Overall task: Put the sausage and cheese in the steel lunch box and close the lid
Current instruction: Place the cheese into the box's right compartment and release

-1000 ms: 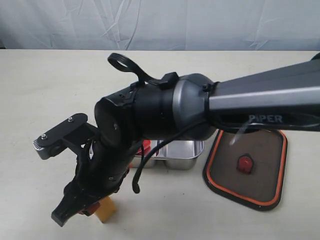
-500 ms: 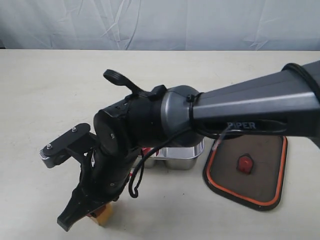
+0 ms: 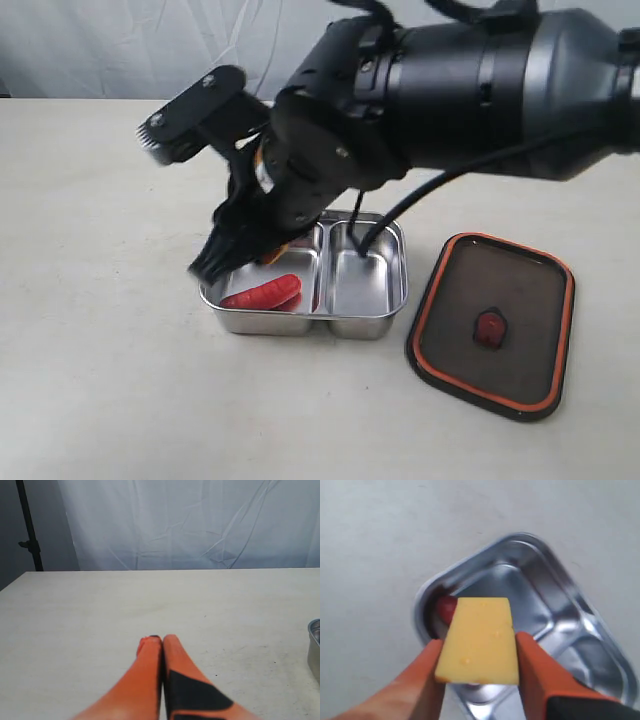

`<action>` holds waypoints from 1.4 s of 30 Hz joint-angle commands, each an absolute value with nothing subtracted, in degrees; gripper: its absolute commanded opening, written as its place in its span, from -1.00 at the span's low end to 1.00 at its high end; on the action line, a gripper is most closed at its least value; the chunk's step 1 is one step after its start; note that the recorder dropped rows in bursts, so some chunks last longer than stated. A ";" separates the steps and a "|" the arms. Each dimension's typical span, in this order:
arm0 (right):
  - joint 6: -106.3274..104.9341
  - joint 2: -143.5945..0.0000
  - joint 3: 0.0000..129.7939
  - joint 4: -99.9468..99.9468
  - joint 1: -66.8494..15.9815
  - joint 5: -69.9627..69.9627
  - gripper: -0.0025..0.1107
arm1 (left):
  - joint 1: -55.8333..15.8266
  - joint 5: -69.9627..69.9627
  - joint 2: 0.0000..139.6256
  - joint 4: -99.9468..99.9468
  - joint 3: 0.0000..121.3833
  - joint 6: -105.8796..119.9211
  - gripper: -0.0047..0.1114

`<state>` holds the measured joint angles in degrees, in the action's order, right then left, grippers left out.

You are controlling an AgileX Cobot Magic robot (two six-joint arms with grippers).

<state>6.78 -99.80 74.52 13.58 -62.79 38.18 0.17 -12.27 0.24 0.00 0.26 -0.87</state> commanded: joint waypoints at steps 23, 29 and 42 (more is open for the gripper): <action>8.97 -103.69 74.04 10.60 -47.99 46.23 -0.40 | 0.44 -12.00 0.00 0.66 0.00 -0.88 -0.91; 8.97 -103.42 74.04 11.83 -47.99 47.73 0.14 | 0.44 -12.00 0.00 0.66 0.00 -0.88 -0.91; 26.16 -89.70 60.15 15.75 -36.79 50.95 0.14 | 0.44 -12.00 0.00 1.78 0.00 -0.88 -0.91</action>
